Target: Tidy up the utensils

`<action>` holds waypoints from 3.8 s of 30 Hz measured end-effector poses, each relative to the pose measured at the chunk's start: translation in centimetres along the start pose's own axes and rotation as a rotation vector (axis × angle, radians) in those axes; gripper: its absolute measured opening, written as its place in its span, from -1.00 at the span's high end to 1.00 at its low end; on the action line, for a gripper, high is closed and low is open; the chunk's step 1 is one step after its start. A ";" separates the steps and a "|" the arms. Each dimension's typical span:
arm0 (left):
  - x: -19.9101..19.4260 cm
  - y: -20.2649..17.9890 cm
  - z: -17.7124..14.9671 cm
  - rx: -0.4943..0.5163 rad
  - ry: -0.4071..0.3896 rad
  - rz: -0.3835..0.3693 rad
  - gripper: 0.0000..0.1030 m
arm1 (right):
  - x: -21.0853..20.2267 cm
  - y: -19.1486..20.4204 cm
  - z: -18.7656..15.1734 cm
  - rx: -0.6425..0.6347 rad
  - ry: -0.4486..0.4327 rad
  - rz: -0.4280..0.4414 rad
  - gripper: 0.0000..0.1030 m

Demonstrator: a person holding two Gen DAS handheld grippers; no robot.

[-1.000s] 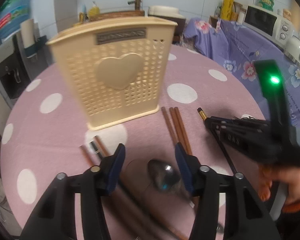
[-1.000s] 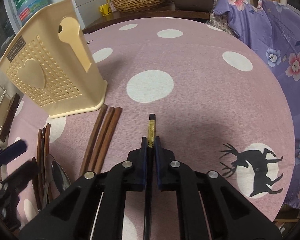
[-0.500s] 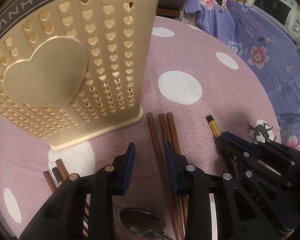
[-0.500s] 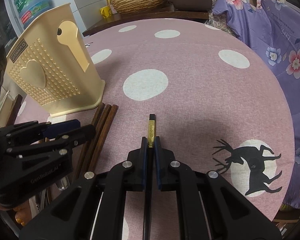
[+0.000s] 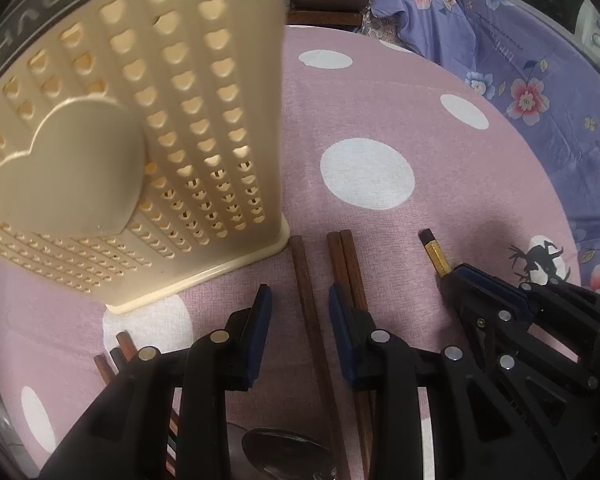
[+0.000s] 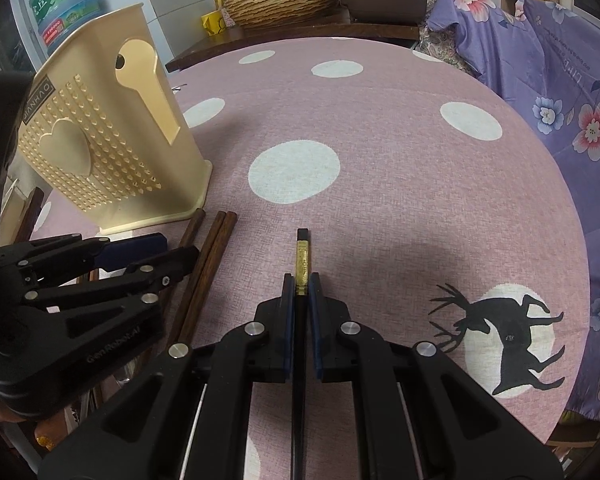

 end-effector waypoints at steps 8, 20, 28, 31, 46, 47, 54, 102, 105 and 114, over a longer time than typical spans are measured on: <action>0.5 -0.7 0.9 0.019 -0.008 0.044 0.82 | 0.0 -0.1 0.0 0.000 -0.003 -0.006 0.84; -0.2 0.1 0.6 -0.017 -0.063 0.030 0.85 | -0.5 -0.4 0.1 0.019 -0.025 0.003 0.84; -4.6 0.0 0.9 -0.036 -0.170 -0.038 0.85 | -3.6 0.1 1.4 0.016 -0.096 0.083 0.85; -6.9 -0.2 1.2 -0.043 -0.223 -0.073 0.85 | -5.8 0.6 2.2 0.007 -0.137 0.117 0.85; -20.0 2.0 2.2 -0.084 -0.502 -0.122 0.85 | -17.9 2.9 6.5 -0.070 -0.365 0.214 0.85; -20.4 2.1 2.2 -0.086 -0.512 -0.120 0.85 | -18.2 2.9 6.6 -0.074 -0.370 0.215 0.85; -22.9 2.4 2.1 -0.087 -0.569 -0.117 0.85 | -19.8 3.5 6.8 -0.095 -0.386 0.221 0.85; -31.2 13.4 13.4 -0.296 -0.882 0.067 0.85 | -23.9 12.1 22.1 -0.141 -0.544 0.186 0.85; -29.4 14.2 12.9 -0.314 -0.897 0.094 0.85 | -21.6 12.0 21.6 -0.137 -0.523 0.173 0.85; -23.6 14.1 11.5 -0.316 -0.811 0.094 0.85 | -16.1 11.5 19.2 -0.129 -0.426 0.169 0.85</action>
Point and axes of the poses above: each gripper's, at about its wrist camera, not at the fingertips, and x roughly the way its jaws point, y to its left, z to its top, the point moved 10 cm from there along x, roughly the way its jaws point, and after that the axes turned 5 degrees about -z, right-handed, at the moved point
